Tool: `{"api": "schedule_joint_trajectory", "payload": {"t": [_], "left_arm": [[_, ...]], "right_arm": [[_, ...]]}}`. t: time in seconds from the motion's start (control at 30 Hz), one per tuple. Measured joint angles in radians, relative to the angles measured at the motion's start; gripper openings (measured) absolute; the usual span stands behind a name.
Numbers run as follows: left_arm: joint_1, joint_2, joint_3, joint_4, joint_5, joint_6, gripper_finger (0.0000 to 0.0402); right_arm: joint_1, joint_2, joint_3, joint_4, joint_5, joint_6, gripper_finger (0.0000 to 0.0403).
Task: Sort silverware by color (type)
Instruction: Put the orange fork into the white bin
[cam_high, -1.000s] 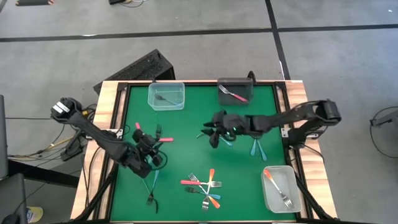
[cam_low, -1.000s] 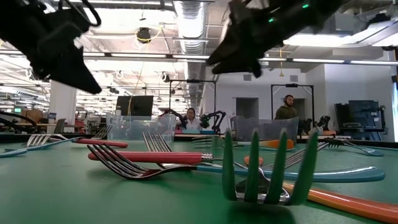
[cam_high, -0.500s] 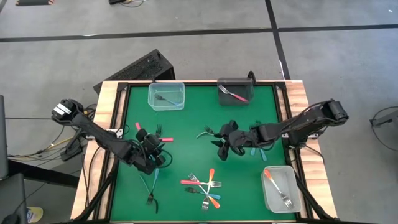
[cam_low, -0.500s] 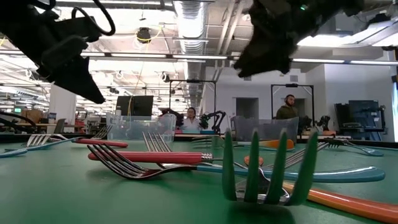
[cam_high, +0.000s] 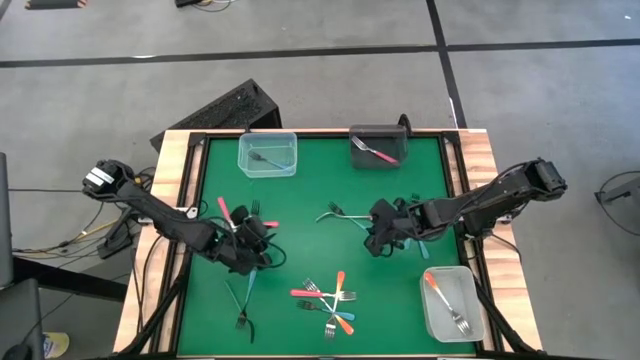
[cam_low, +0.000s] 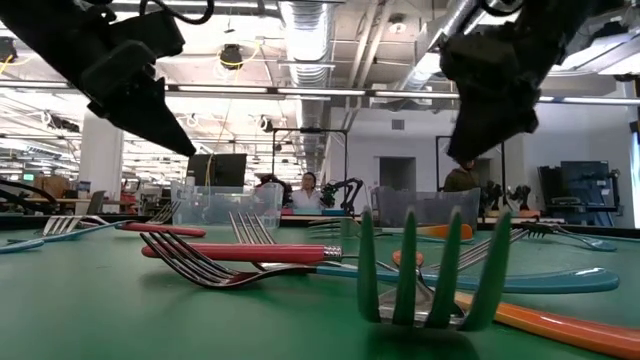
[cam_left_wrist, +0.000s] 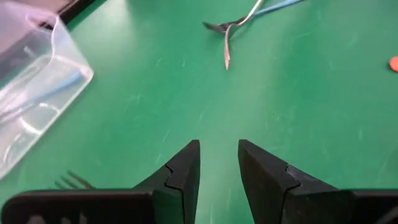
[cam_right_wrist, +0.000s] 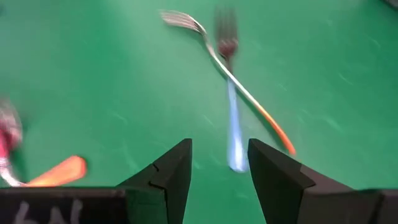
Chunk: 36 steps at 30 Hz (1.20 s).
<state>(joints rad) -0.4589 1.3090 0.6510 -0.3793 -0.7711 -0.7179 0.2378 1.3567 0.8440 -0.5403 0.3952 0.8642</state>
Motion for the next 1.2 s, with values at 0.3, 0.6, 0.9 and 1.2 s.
{"api": "schedule_joint_trajectory", "payload": {"t": [0.3,0.6,0.9,1.2], "left_arm": [[0.055,0.000,0.000,0.037,0.032,0.080,0.0098],[0.099,0.000,0.000,0.060,0.058,0.124,0.0098],[0.099,0.000,0.000,0.059,0.063,0.130,0.0098],[0.099,0.001,0.000,0.063,0.058,0.123,0.0098]], "right_arm": [[-0.072,0.017,-0.001,-0.091,-0.004,0.004,0.0182],[-0.218,0.147,-0.002,0.154,-0.161,-0.507,0.0182],[-0.314,0.278,0.039,0.236,-0.275,-0.734,0.0157],[-0.332,0.356,0.040,0.219,-0.341,-0.727,0.0118]]}}
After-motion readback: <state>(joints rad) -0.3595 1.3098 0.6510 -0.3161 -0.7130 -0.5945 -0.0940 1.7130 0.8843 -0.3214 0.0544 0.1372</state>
